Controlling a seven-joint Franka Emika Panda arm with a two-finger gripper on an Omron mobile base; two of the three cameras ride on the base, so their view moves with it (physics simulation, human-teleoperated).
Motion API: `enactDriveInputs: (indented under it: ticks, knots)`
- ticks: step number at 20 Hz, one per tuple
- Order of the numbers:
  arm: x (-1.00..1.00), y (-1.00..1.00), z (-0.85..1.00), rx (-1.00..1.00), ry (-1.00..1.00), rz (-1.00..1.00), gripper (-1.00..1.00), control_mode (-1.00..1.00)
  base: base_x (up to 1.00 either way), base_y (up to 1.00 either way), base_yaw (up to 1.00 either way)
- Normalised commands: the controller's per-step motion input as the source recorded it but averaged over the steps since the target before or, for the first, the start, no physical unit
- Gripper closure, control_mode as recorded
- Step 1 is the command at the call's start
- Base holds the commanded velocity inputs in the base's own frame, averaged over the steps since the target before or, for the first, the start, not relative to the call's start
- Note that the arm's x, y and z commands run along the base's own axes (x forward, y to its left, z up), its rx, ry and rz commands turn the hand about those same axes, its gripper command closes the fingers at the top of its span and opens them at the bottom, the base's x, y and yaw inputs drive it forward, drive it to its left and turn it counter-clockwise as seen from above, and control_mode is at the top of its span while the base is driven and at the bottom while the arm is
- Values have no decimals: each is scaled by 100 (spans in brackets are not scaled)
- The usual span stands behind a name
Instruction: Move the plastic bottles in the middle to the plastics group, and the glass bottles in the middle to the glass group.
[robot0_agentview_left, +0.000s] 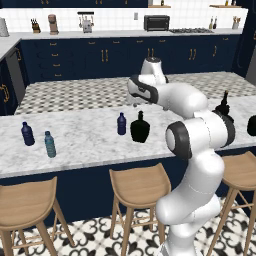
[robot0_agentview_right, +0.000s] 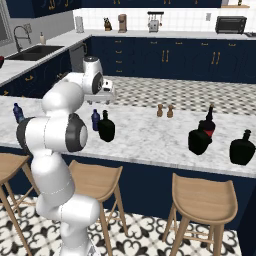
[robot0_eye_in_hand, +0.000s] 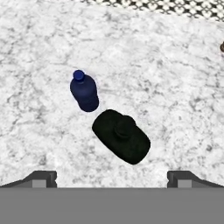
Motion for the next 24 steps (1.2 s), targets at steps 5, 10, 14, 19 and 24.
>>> enactDriveInputs:
  ticks: [5,10,14,19,24]
  knots:
    - [0,-12,-9,0,4,0,-100,-100,0,0,0]
    - [0,0,-45,0,0,0,-100,-100,0,0,0]
    - [0,0,-58,0,-4,0,-100,-100,0,0,0]
    - [0,0,-52,0,-8,0,-100,-100,0,0,0]
    - [8,0,-3,0,-11,0,-100,-100,0,0,0]
